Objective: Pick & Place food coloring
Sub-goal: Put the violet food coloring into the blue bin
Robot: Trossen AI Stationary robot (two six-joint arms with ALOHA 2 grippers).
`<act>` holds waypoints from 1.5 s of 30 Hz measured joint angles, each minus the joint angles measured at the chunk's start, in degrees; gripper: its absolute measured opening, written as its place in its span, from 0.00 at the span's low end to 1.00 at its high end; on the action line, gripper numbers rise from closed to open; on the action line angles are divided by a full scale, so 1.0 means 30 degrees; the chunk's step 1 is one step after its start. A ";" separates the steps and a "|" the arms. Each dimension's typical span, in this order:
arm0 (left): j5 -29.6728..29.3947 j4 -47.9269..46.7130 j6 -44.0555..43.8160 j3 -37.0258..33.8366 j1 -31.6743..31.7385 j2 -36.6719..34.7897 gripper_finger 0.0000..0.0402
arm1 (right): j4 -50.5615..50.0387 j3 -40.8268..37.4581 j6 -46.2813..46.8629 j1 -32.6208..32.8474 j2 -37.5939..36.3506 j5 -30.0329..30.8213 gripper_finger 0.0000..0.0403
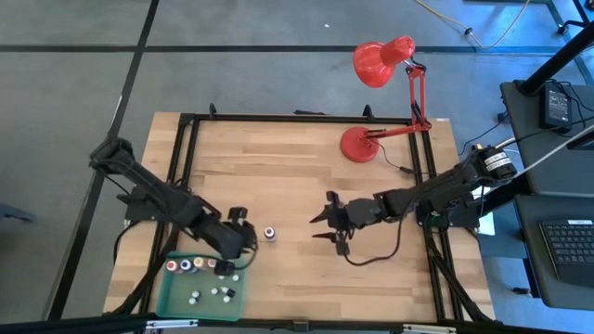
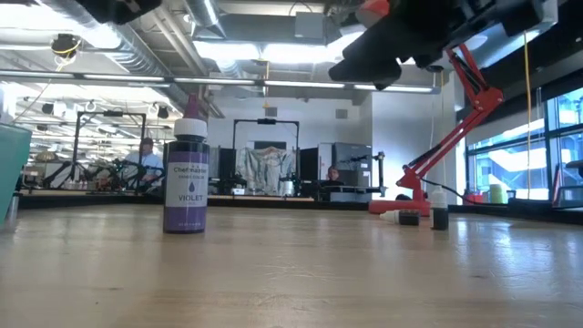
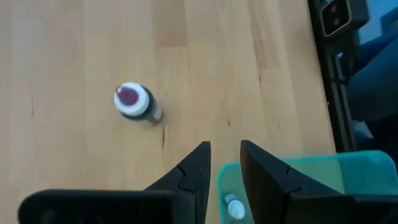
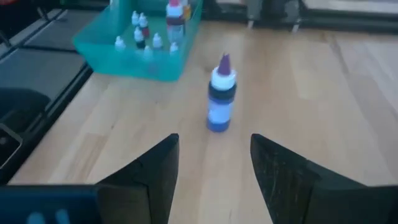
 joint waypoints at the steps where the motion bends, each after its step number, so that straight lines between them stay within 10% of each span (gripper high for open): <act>1: 0.0041 -0.0150 -0.0014 0.0366 0.0071 0.0456 0.21 | 0.0160 0.0001 0.0008 -0.0131 0.0000 -0.0002 0.50; 31: -0.0276 0.1772 0.7409 0.1371 0.0696 0.2122 0.23 | 0.0019 0.0007 0.0624 -0.0419 0.0015 -0.0036 0.50; 45: -0.1266 0.1787 0.5325 0.1371 0.1984 0.2122 0.61 | 0.0014 0.0007 0.1091 -0.0419 0.0015 -0.0031 0.50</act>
